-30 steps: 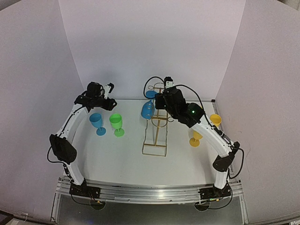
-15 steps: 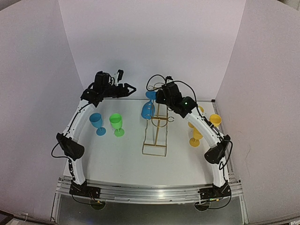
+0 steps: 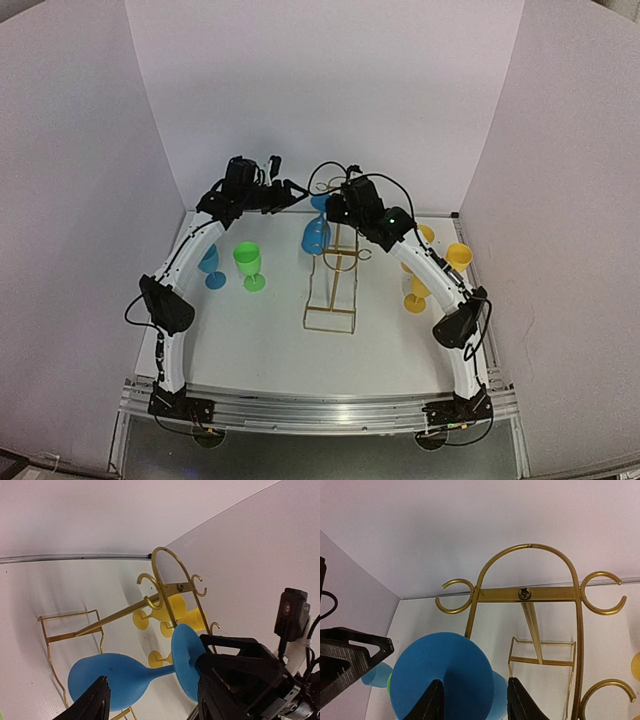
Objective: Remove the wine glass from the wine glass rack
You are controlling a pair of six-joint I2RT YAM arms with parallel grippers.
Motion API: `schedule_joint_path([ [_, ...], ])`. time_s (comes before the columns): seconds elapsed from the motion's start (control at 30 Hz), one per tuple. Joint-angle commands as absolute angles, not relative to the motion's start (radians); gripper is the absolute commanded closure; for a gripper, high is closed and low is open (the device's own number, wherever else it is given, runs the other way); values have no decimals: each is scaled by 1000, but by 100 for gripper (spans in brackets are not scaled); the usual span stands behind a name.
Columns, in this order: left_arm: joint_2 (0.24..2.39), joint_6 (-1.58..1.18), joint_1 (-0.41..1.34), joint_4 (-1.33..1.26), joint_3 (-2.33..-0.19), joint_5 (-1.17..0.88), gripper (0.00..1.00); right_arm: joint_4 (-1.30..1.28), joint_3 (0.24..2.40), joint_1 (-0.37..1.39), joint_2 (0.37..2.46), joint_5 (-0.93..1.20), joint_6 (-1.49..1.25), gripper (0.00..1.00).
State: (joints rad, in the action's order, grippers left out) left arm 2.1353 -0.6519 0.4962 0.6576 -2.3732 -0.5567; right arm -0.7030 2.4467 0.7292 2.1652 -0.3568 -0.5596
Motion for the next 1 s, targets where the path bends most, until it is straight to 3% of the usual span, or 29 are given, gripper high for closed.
schedule_joint_path([
  [0.0, 2136, -685, 514, 581, -2431, -562, 41, -673, 2487, 727, 2202, -323, -578, 62],
  [0.27, 2146, -692, 525, 584, -2405, -561, 45, -659, 2480, 727, 2212, -302, -584, 62],
  [0.67, 2159, -699, 535, 596, -2387, -560, 68, -647, 2474, 727, 2210, -282, -577, 61],
  [0.97, 2171, -710, 539, 591, -2377, -590, 69, -646, 2472, 726, 2224, -254, -583, 61],
])
